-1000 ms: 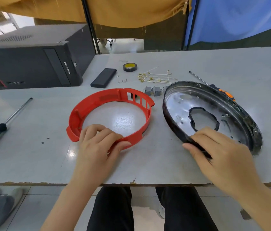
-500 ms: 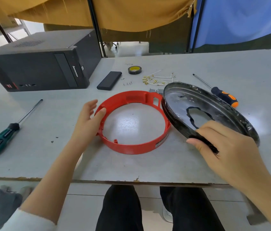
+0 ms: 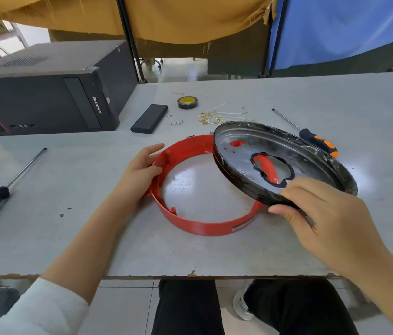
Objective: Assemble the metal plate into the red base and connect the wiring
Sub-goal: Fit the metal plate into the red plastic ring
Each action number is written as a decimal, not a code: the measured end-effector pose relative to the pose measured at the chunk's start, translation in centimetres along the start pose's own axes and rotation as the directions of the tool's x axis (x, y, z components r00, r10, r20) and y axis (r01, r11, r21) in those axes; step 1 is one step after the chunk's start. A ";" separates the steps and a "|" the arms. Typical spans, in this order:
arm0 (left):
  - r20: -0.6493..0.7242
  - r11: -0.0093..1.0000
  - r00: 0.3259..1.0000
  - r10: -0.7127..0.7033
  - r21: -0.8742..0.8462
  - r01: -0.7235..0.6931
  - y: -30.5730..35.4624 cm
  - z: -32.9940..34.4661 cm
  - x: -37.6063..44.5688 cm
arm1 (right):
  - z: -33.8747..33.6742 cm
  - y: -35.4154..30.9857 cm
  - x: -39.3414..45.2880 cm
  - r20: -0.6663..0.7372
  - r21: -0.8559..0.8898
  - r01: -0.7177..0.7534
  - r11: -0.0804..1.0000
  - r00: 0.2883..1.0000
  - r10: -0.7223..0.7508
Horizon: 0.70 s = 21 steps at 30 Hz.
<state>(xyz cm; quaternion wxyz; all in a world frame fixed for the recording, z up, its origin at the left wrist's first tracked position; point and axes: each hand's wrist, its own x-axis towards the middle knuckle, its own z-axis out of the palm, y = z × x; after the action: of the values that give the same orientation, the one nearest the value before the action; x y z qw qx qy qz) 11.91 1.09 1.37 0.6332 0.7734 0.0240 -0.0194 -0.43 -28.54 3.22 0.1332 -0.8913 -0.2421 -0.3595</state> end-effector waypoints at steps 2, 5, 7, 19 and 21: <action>-0.048 0.995 0.999 -0.015 -0.100 0.010 -0.1 -0.5 0.2 | 0.2 0.2 -0.4 -0.016 0.019 -0.035 0.999 0.999 0.036; -0.123 0.964 0.991 -0.060 -0.266 0.026 0.0 -1.0 0.4 | 0.8 0.3 -0.5 -0.057 0.077 -0.093 0.993 0.994 0.098; -0.154 0.949 0.986 -0.063 -0.314 0.011 0.1 -1.0 0.4 | 1.4 0.2 -0.3 -0.095 0.091 -0.125 0.988 0.986 0.134; -0.077 0.931 0.995 -0.065 -0.363 0.033 -0.2 0.0 0.1 | 3.6 -1.6 1.8 -0.077 -0.010 0.035 0.999 0.996 -0.035; -0.060 0.935 0.996 -0.067 -0.352 0.042 -0.3 0.6 0.1 | 4.2 -2.4 2.2 -0.036 -0.020 0.145 0.989 0.989 -0.146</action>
<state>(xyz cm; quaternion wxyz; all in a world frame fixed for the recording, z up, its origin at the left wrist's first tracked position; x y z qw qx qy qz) 11.94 0.60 0.93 0.7586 0.6476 0.0711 -0.0049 2.12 -24.03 1.93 0.1034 -0.8655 -0.3008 -0.3870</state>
